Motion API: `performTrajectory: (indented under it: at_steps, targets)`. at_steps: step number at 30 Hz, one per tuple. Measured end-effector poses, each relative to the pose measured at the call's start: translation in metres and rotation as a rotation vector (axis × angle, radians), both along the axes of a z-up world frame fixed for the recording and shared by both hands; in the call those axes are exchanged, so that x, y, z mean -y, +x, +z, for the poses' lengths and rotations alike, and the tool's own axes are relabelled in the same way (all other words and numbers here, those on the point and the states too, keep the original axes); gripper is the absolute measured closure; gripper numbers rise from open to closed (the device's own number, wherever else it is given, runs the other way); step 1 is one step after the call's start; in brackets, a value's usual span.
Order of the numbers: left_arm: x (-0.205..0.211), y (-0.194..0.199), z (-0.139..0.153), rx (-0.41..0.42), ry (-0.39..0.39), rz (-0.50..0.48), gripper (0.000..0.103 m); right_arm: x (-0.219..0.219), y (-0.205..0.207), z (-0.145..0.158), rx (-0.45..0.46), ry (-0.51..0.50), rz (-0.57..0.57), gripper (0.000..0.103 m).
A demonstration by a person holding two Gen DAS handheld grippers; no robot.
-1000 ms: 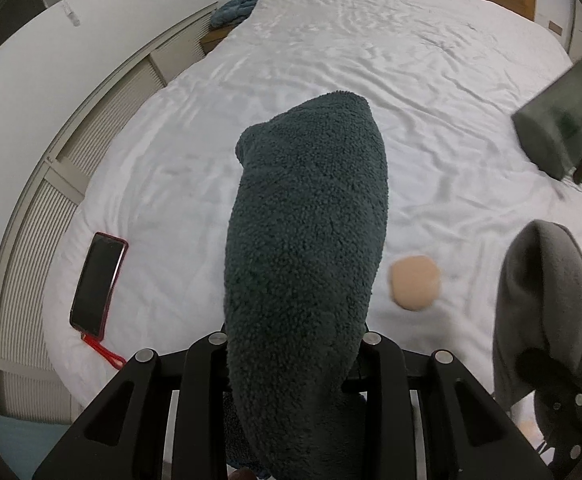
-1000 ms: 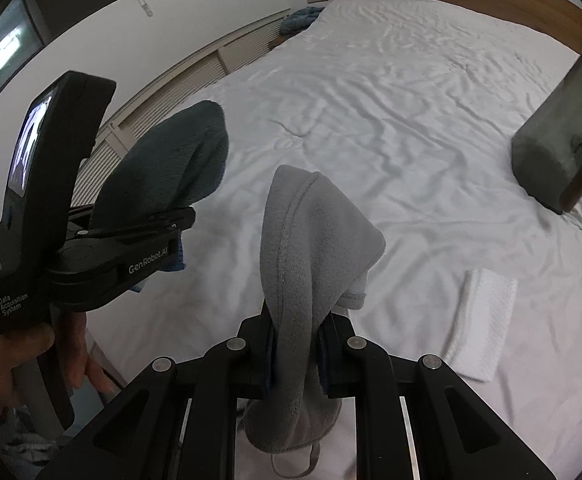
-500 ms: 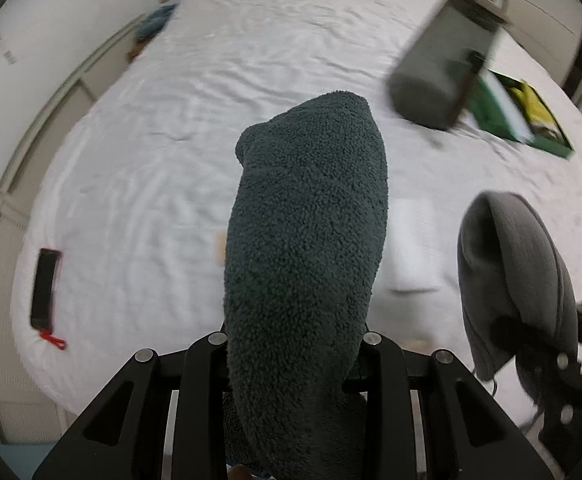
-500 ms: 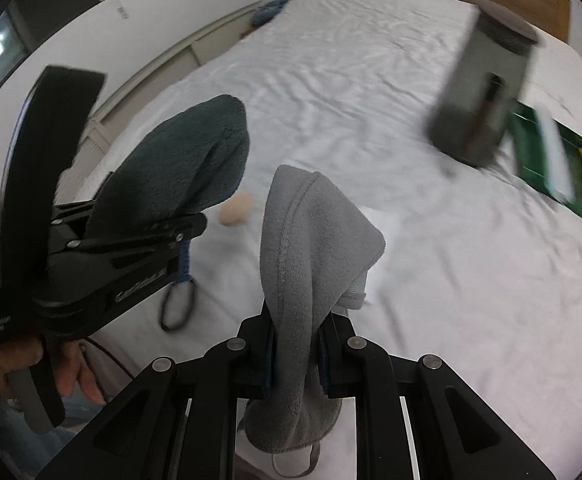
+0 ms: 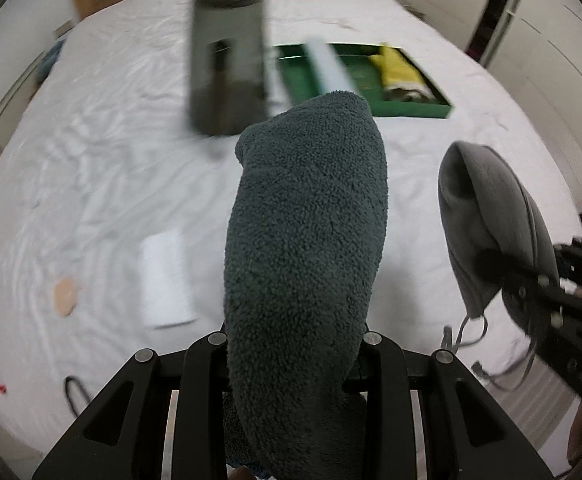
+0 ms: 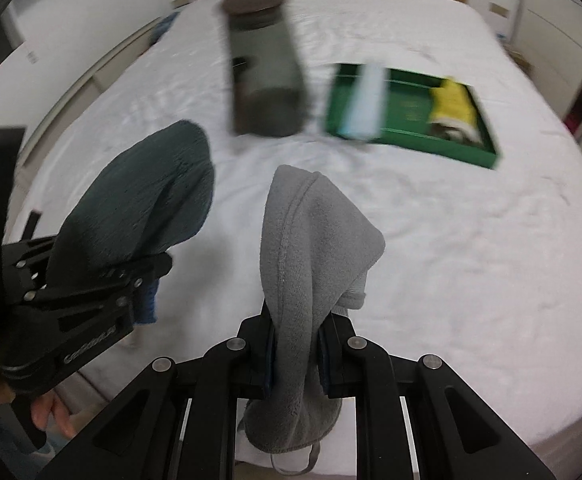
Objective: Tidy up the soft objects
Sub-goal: 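Lift and carry the green towel and grey fabric toward the green tray, then lower both items into the tray and open both tools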
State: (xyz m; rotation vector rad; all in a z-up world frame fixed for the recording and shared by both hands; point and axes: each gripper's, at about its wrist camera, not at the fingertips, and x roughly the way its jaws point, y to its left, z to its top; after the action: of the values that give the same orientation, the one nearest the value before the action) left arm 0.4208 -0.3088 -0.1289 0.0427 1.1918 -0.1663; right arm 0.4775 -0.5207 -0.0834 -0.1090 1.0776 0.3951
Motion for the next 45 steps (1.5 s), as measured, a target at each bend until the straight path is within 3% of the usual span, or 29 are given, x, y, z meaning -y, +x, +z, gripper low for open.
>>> performTrajectory:
  at_steps: [8,17,27,35,45]
  targets:
    - [0.062,0.032,0.012,0.027,-0.033,-0.064,0.078,0.071,0.028,0.031,0.079,-0.053,-0.116,0.087]
    - [0.083,0.105,0.018,0.099,-0.035,0.008,0.078,0.083,0.097,0.039,0.200,-0.050,-0.164,0.087]
    - [0.086,0.214,-0.004,0.180,-0.018,0.125,0.077,0.073,0.201,0.009,0.263,-0.045,-0.133,0.087]
    - [0.110,0.273,-0.043,0.127,-0.059,0.083,0.077,0.048,0.276,-0.046,0.243,-0.103,-0.108,0.087]
    - [0.139,0.312,-0.071,0.100,0.004,0.056,0.077,0.033,0.340,-0.084,0.196,-0.130,-0.083,0.087]
